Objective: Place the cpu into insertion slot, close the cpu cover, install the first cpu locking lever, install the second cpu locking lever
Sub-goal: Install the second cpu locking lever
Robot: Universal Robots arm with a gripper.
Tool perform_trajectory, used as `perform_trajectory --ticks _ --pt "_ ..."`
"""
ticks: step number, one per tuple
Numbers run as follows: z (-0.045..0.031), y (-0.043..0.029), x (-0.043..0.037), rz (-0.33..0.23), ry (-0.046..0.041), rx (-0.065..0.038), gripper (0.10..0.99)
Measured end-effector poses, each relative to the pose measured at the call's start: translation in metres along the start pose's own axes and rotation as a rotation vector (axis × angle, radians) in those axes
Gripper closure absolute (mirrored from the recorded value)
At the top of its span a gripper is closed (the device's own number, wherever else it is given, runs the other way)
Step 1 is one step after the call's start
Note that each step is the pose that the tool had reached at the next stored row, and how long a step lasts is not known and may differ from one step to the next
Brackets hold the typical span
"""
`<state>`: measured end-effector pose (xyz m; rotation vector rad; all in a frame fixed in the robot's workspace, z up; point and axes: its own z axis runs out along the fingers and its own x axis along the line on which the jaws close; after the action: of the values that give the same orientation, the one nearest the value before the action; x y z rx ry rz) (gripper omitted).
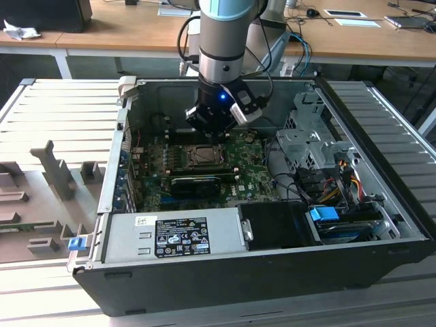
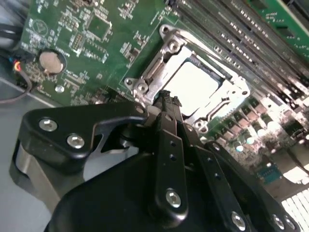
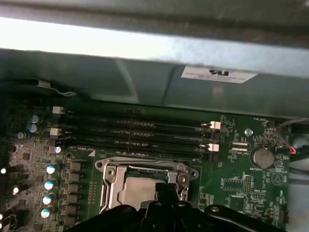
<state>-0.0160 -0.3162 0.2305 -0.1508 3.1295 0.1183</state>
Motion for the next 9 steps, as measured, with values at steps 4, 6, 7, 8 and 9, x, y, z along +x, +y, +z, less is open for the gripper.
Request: perform_trajectory --ticks 4,6,7,8,9 --pt "-0.0022 -0.0078 0.0011 0.0 0.0 0.0 0.98" --pt "-0.0026 -0.014 0.0018 0.0 0.0 0.0 0.98" --pt "-0.0031 -0.0194 0.0024 0.0 0.0 0.0 0.98" --pt "-0.0033 -0.0223 0.0027 0.0 0.0 0.0 0.98" --pt "-0.0034 -0.0239 0.0028 0.0 0.0 0.0 0.98"
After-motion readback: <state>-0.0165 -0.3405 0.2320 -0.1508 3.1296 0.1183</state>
